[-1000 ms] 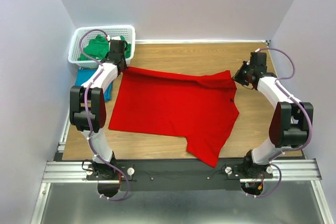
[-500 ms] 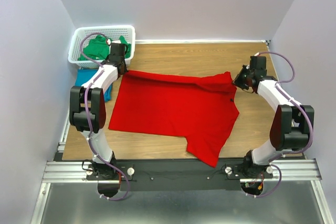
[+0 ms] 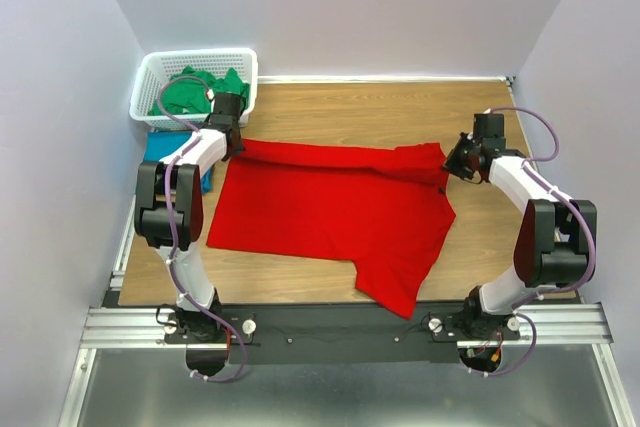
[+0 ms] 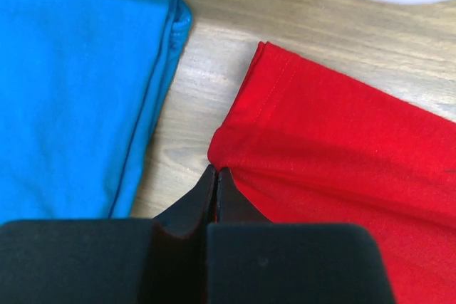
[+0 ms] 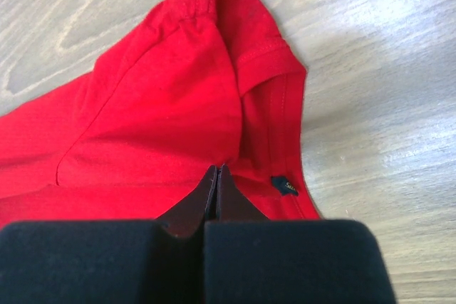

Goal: Fold and stack the t-shirts
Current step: Fold the tshirt

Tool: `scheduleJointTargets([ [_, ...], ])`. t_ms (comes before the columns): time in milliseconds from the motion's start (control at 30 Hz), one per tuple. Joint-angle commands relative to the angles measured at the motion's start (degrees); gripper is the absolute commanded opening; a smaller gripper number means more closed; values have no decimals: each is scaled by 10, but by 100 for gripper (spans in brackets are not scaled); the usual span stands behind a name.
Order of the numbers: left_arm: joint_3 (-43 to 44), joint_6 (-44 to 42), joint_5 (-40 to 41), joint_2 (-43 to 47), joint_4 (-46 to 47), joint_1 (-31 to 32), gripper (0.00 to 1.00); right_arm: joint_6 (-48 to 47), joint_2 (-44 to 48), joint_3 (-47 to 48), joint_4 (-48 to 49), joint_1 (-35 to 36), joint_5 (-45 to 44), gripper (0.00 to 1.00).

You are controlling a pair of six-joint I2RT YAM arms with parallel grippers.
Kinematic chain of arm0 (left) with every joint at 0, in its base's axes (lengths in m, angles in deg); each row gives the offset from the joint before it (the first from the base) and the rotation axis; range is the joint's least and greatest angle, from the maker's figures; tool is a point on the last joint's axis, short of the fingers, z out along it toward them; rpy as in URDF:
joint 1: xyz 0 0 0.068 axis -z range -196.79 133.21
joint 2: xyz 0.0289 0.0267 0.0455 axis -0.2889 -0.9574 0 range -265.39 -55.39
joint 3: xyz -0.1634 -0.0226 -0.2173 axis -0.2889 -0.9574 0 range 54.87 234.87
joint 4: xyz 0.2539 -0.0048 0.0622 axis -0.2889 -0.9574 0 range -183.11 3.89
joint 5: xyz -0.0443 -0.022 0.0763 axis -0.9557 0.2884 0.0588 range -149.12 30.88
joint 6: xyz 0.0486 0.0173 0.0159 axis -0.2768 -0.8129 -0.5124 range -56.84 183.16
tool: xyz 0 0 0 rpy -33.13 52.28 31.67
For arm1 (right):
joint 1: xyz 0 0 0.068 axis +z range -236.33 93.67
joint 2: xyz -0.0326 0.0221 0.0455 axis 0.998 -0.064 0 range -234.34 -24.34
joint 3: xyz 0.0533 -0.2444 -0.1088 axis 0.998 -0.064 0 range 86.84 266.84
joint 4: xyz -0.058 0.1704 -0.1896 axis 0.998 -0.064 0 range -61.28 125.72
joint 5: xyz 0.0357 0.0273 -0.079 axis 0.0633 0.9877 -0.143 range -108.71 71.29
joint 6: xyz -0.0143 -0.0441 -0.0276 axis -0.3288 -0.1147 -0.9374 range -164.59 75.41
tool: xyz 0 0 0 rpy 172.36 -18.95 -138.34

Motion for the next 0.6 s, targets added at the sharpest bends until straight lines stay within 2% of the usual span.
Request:
scheduleJointTargets([
  [0,-11,11,8,-8,-10,-4,0,-5,13,-18,-18,0,-20,1],
  [567,-21,13,12,-22,-11,-4,0,-10,15,-6,-39,0,-15,1],
])
